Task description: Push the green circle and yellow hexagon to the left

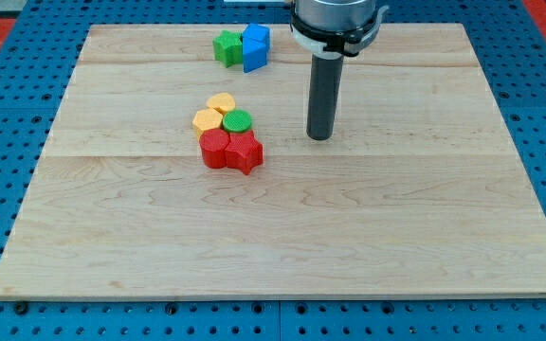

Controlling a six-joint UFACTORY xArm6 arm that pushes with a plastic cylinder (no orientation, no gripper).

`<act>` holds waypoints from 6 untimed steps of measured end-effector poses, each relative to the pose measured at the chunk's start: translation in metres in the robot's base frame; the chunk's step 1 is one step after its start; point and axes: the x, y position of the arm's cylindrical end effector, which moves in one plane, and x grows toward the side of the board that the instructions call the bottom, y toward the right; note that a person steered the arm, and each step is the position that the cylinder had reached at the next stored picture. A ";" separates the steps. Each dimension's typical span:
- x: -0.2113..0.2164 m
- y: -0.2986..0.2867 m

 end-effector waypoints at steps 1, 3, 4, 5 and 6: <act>0.000 0.000; -0.009 -0.013; -0.015 -0.056; 0.014 -0.104; 0.013 -0.143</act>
